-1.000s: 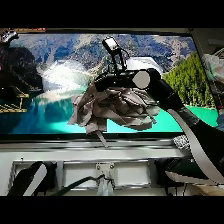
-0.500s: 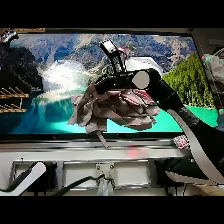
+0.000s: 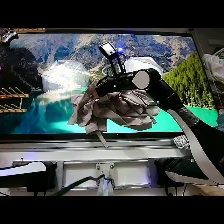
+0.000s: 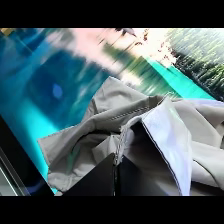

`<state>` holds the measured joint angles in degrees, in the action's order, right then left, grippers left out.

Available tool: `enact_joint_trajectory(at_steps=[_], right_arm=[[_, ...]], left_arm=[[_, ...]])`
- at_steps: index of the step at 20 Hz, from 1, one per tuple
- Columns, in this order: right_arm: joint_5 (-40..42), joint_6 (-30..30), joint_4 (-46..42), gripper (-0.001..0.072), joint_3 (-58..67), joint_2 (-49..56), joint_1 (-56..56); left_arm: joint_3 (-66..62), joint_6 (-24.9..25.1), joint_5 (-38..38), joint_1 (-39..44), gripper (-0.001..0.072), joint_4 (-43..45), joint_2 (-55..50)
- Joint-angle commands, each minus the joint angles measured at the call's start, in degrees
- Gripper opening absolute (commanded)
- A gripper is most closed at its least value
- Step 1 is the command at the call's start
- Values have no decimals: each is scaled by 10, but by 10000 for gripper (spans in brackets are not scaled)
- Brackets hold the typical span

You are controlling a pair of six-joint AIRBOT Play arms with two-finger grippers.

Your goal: Fold the clothes and pants, and hang the long-sleeved shirts on hangers.

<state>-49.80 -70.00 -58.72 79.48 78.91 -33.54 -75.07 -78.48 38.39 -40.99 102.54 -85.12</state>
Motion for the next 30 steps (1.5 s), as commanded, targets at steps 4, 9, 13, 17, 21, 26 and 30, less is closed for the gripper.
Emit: enact_joint_trajectory(at_steps=[4,9,13,17,21,26,30], right_arm=[[-6,-26,0,31,0,0,-1],[-7,-40,0,31,0,0,-1],[-22,-44,0,31,0,0,-1],[-23,-46,0,31,0,0,-1],[-22,-50,0,31,0,0,-1],[-22,-56,0,31,0,0,-1],[-22,-57,0,31,0,0,-1]], left_arm=[[-49,-1,10,-22,436,6,-61],[-49,6,-11,-26,421,7,-84],[-49,23,-33,-33,404,10,-98],[-57,23,-50,-40,352,7,-108],[-57,23,-63,-45,289,7,-113],[-57,25,-91,-45,196,7,-111],[-57,25,-88,-48,194,7,-113]])
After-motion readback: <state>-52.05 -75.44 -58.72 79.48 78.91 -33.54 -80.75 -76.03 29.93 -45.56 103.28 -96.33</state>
